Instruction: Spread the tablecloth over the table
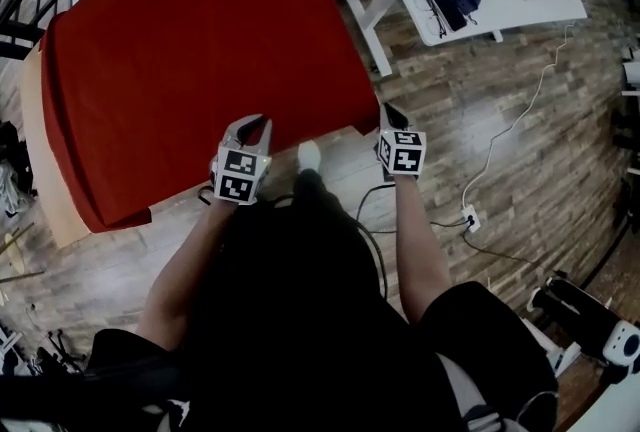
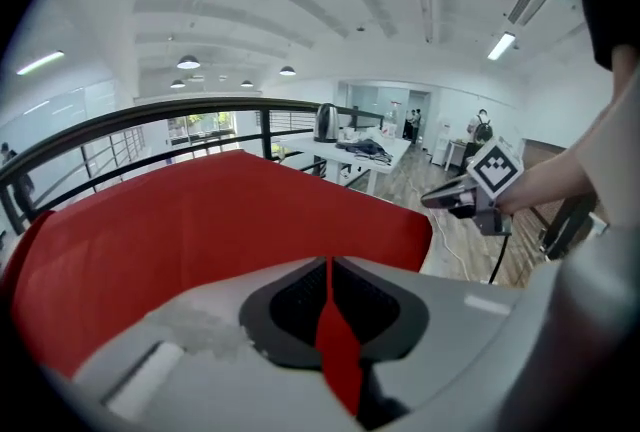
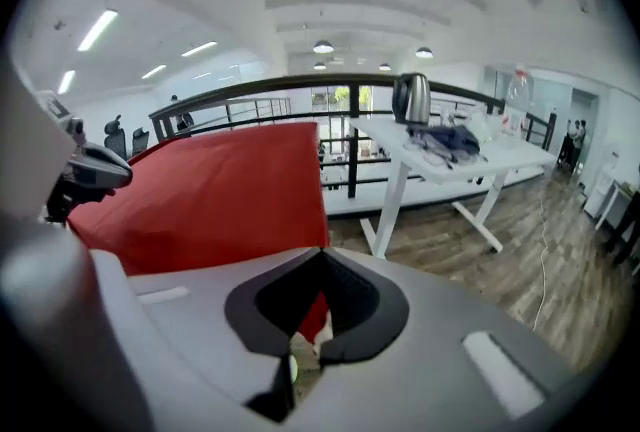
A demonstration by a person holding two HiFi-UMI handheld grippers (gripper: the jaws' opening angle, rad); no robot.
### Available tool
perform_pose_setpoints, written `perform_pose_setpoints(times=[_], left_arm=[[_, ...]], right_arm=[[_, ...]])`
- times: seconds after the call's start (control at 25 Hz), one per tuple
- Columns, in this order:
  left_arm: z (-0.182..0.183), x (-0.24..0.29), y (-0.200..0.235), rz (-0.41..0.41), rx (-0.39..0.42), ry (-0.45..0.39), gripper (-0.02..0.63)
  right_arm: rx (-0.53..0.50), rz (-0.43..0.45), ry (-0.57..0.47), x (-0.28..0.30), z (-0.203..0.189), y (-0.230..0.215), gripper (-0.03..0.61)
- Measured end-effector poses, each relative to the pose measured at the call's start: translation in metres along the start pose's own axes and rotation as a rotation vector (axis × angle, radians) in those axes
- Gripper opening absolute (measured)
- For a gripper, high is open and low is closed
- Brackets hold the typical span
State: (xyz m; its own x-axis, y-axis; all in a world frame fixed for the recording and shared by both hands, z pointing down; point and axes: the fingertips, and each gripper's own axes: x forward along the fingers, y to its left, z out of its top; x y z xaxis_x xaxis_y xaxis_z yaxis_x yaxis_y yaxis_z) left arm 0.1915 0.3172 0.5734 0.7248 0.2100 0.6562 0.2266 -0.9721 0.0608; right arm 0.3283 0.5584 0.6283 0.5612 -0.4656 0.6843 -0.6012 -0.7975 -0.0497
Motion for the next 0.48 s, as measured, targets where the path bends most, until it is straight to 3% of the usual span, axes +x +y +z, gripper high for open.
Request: perform_pose_setpoints(times=[0.12,0.24,0.48], left_arm=[[-0.026,-0.041,0.038,0.08,-0.07,-0.033,0.019],[-0.056,-0.088,0.072,0.151,-0.129,-0.07,0.005],[-0.132,-0.201,0.151,0.339,-0.296,-0.124,0.005]], right_arm=[[-0.09,0.011,-0.107,-0.024,0.04,0.047,0.005],[-0.155,0.077,-0.175,-0.041,0.063,0.121,0.005],[-0.31,0.401,-0.237,-0.042,0.093,0.336,0.006]])
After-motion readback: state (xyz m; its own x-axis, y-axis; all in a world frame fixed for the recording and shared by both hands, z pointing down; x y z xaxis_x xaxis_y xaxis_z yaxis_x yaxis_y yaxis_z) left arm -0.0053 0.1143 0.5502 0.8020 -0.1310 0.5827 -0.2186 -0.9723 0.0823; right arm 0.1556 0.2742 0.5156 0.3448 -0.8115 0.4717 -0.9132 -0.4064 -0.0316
